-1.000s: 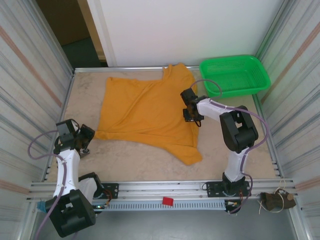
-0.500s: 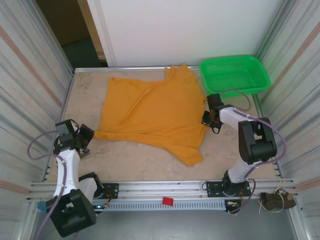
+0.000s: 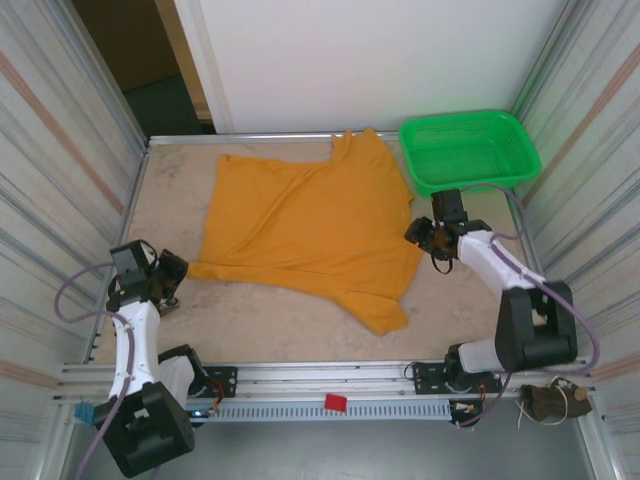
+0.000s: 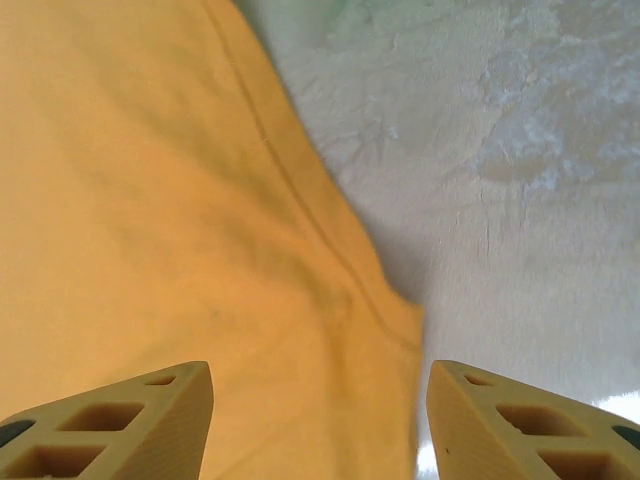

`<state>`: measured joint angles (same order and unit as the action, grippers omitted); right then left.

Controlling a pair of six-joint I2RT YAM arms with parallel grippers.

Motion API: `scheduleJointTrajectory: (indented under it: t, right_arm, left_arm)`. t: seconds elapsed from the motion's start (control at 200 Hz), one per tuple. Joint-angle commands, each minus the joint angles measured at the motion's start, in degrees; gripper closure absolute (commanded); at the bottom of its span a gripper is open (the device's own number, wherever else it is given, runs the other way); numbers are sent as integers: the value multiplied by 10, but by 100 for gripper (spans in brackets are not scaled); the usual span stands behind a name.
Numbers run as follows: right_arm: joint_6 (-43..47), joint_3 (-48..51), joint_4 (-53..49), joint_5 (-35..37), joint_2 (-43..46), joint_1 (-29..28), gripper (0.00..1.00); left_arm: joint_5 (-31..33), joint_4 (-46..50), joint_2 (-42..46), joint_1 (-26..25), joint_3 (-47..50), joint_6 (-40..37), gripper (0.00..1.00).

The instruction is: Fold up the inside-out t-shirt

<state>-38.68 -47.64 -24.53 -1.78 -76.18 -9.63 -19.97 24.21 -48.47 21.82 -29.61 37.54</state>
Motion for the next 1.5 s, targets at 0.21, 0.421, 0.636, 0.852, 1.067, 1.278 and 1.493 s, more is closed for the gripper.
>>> scheduleJointTrajectory:
  t: [0.21,0.421,0.636,0.852,1.067,1.278,1.493]
  right_arm:
    - [-62,152,-202,-5,280,-147,30]
    - [-148,253,-204,-15,424,-229,25]
    - [-150,267,-161,6,389,-269,30]
    - [-145,279,-92,33,302,-328,43]
    - [-142,270,-76,35,278,-351,90]
    - [-145,219,-149,22,342,-357,100]
    - [-144,119,-215,-3,394,-359,100]
  left_arm:
    - [-14,11,12,7,3,-1,100]
    - [-15,22,12,7,-11,-8,100]
    - [-14,29,19,8,-10,-8,100]
    - [-12,31,27,8,-6,-7,100]
    - [-10,38,29,8,-9,-9,100]
    - [-10,52,46,8,-14,-9,100]
    - [-8,93,93,8,-38,-5,100]
